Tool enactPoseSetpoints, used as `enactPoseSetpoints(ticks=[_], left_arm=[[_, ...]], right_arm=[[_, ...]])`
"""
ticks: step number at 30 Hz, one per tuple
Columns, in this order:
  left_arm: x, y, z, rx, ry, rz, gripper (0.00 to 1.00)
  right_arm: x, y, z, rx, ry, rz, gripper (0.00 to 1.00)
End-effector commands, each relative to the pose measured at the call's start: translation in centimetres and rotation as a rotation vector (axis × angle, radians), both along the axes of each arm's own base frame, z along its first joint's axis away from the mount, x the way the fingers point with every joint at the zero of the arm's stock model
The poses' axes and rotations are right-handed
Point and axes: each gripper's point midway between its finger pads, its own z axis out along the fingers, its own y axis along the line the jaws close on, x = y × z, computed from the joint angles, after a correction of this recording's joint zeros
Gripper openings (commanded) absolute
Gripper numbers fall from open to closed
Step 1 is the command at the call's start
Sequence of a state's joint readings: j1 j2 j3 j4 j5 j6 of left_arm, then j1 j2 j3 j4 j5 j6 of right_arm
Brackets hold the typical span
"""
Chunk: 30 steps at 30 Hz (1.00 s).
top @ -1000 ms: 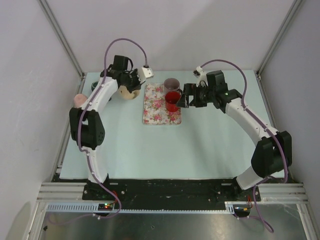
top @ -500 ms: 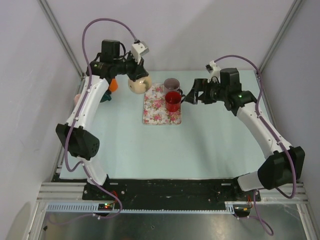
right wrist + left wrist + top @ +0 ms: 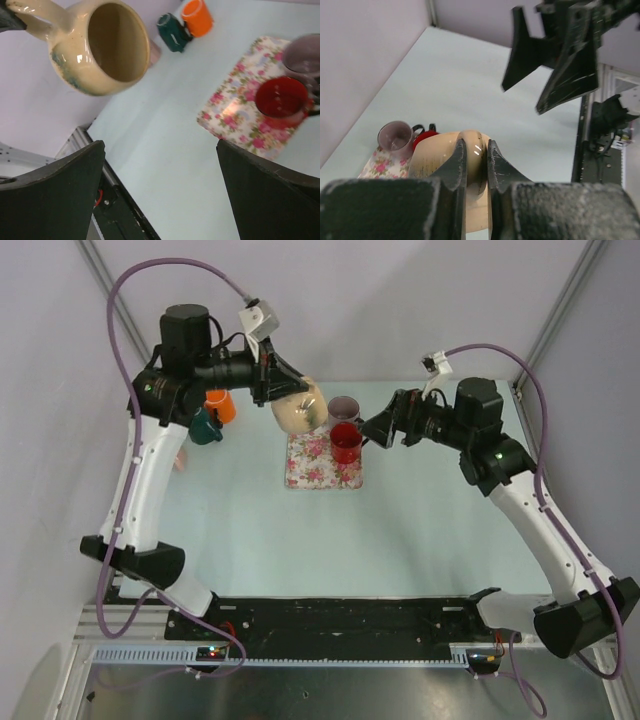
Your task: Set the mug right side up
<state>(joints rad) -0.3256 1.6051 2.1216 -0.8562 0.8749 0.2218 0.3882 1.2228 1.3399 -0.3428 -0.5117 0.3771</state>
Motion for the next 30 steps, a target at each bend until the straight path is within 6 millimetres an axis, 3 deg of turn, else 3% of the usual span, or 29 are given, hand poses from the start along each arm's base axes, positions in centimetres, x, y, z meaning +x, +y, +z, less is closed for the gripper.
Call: enactPoseSetpoints(ticks=[1, 8, 11, 15, 22, 24, 26, 28, 29, 30], left_arm=[[-5.5, -0.3, 6.6, -0.114, -0.145, -0.139, 0.00], [-8.7, -0.6, 7.4, -0.137, -0.176, -0.267, 0.00], [-9.4, -0.9, 7.5, -0.138, -0.193, -0.297, 0.00], [-9.7, -1.3, 7.9, -0.140, -0.218, -0.311, 0.00], [-10.3, -1.2, 9.1, -0.147, -0.270, -0.326, 0.00], [-10.1, -1.2, 9.1, -0.145, -0.275, -0.320, 0.00], [-9.9, -1.2, 9.1, -0.142, -0.280, -0.310, 0.00], [-9.7, -1.2, 9.1, -0.140, -0.288, -0.304, 0.00], [-9.6, -1.2, 9.1, -0.138, -0.287, -0.300, 0.00], [-9.5, -1.1, 9.0, -0.137, -0.285, -0.297, 0.00]], right_arm=[[0.0, 2.7, 3.2, 0.129, -0.064, 0.075, 1.00], [0.9, 3.1, 5.4, 0.263, -0.048, 0.136, 0.99], [0.7, 4.3, 6.3, 0.317, -0.047, 0.184, 0.99], [-0.1, 7.5, 5.3, 0.317, 0.002, 0.285, 0.99], [-1.8, 11.1, 3.5, 0.339, 0.105, 0.426, 0.96], [-2.6, 11.7, 3.6, 0.355, 0.115, 0.479, 0.84], [-3.2, 12.0, 3.7, 0.363, 0.125, 0.515, 0.63], [-3.7, 12.1, 3.7, 0.363, 0.132, 0.539, 0.39], [-3.7, 12.0, 3.6, 0.360, 0.134, 0.537, 0.20], [-3.6, 11.8, 3.7, 0.357, 0.127, 0.522, 0.10]])
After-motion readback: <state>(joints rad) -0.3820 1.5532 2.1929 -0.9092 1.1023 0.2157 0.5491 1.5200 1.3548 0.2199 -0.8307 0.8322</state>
